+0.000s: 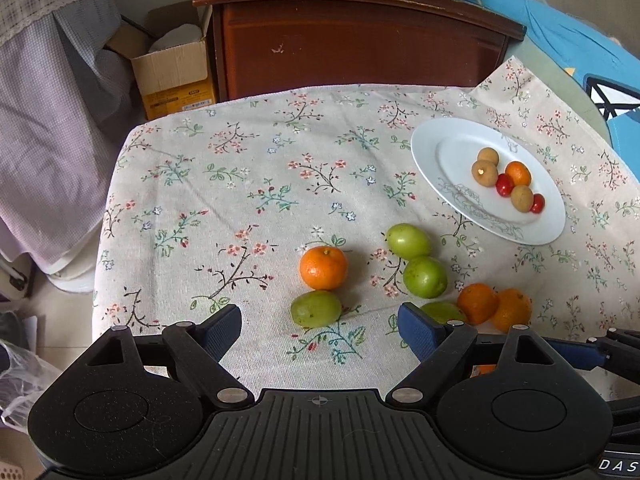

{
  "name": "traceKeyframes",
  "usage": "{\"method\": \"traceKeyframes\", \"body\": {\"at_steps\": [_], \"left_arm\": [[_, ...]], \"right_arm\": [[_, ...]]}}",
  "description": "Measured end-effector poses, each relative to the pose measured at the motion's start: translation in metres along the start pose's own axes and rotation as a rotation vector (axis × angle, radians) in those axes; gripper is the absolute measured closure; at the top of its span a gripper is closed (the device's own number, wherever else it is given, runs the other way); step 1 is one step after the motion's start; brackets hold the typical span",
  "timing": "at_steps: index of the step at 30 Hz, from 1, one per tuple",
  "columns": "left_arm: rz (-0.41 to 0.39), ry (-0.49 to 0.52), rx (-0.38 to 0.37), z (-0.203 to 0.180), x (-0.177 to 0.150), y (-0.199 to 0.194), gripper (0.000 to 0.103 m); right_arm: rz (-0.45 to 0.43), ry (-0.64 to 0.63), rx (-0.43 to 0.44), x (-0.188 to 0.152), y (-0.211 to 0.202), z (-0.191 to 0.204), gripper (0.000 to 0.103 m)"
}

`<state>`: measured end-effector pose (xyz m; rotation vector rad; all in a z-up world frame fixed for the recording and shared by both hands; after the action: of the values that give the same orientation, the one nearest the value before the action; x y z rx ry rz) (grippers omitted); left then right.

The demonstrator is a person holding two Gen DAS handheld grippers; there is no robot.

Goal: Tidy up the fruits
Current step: 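Move both grippers back toward the green jujubes and oranges, then grasp a green jujube with the left gripper while the right gripper grasps an orange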

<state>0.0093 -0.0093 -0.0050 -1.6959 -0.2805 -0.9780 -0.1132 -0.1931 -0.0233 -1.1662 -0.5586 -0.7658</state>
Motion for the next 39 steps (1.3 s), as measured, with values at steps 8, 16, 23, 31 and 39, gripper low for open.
{"method": "traceKeyframes", "body": {"at_steps": [8,16,23,31,39], "left_arm": [[-0.003,-0.014,0.008,0.003,-0.003,0.009,0.018],[0.000,-0.002,0.018,0.002,-0.006,0.018,0.033],[-0.004,0.015,0.020,-0.001,-0.008,0.022,0.042],[-0.017,0.023,0.008,-0.003,-0.008,0.020,0.075],[-0.023,0.017,-0.003,-0.008,-0.006,0.012,0.075]], "right_arm": [[0.007,-0.016,-0.003,-0.003,0.006,0.002,0.046],[0.001,-0.047,-0.004,-0.005,0.009,0.005,0.056],[-0.005,-0.083,-0.014,-0.006,0.010,0.008,0.071],[-0.007,-0.086,-0.013,-0.005,0.010,0.007,0.071],[-0.021,-0.058,0.000,-0.001,0.007,0.005,0.072]]}}
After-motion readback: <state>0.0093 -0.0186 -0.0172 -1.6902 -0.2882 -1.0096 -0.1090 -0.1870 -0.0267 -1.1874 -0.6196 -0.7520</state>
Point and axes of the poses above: each gripper's, at about its wrist camera, not at the fingertips, and y roughly the way its jaws point, z to its left, x to its top, the point moved 1 cm from there along y, roughly the way its jaws point, and after that the axes turned 9 degrees about -z, right-handed, at the moved point
